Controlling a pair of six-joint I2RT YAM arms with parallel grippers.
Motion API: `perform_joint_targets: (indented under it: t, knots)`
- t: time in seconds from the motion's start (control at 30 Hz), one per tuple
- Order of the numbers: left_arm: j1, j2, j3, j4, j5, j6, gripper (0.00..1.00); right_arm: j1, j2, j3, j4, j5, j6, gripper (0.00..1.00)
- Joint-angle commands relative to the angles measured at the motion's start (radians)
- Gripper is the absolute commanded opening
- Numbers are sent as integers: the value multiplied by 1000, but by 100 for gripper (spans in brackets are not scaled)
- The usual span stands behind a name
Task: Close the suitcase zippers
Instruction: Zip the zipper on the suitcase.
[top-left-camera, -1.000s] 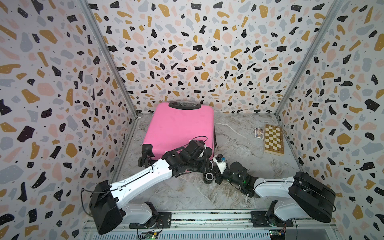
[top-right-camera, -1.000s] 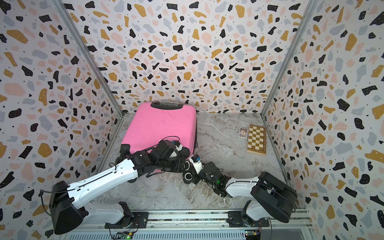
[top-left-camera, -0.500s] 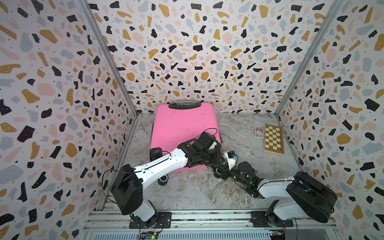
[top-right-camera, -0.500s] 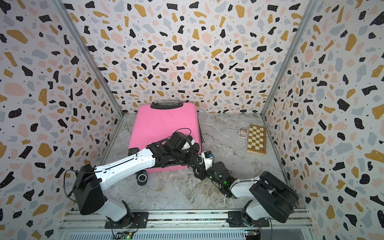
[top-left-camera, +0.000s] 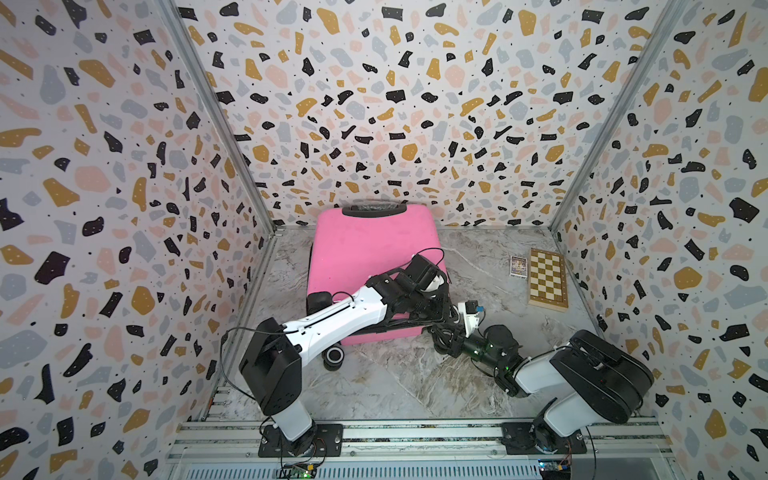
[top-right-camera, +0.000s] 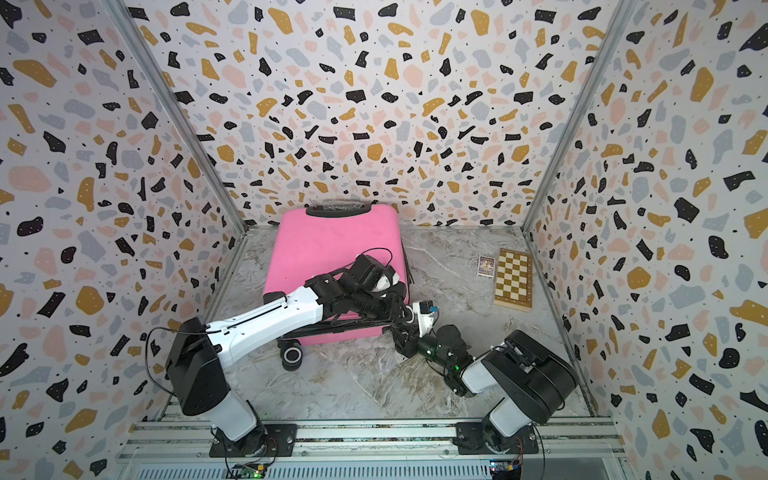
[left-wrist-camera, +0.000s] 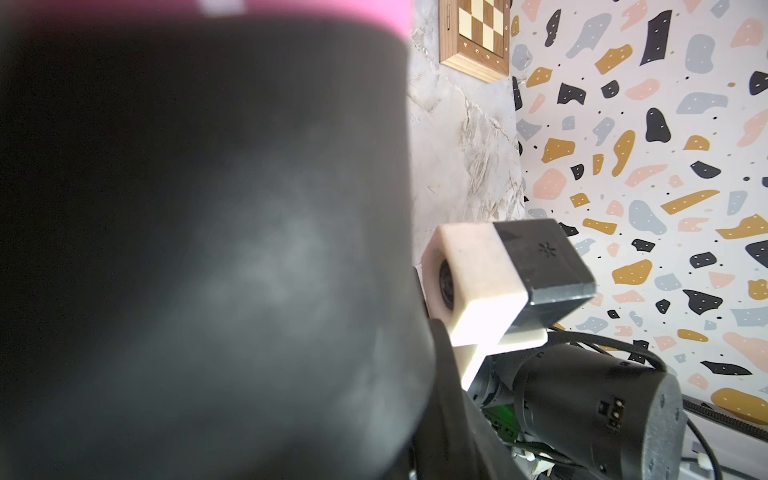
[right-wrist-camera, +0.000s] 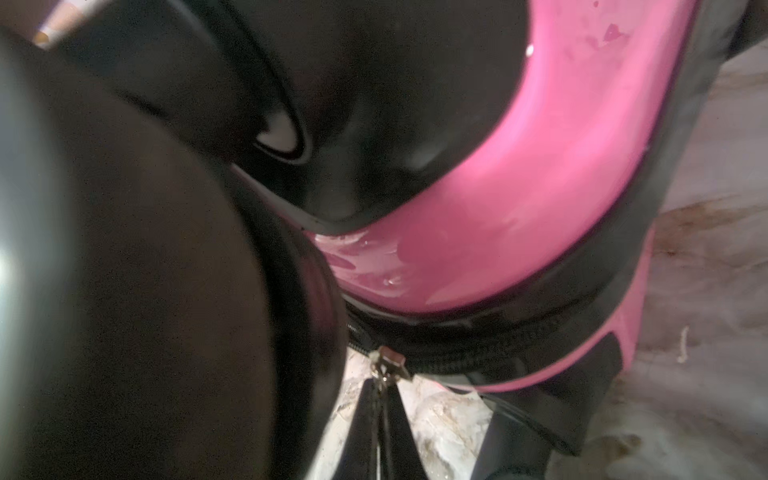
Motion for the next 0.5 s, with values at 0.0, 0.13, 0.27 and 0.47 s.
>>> perform_joint_targets:
  t: [0.0, 0.13, 0.27, 0.47]
  knots:
    - [-4, 13, 91, 312, 12, 221, 22, 42, -29, 24, 139, -234, 6, 0]
    - [-3, -41, 87, 171, -10, 308, 77, 6, -115, 35, -95, -127, -73, 0]
    - [-3, -130, 103, -34, -57, 434, 94, -50, -173, 76, -286, -104, -145, 0]
    - [2, -375, 6, -276, -471, 495, 100, -147, -162, 111, -348, -157, -161, 0]
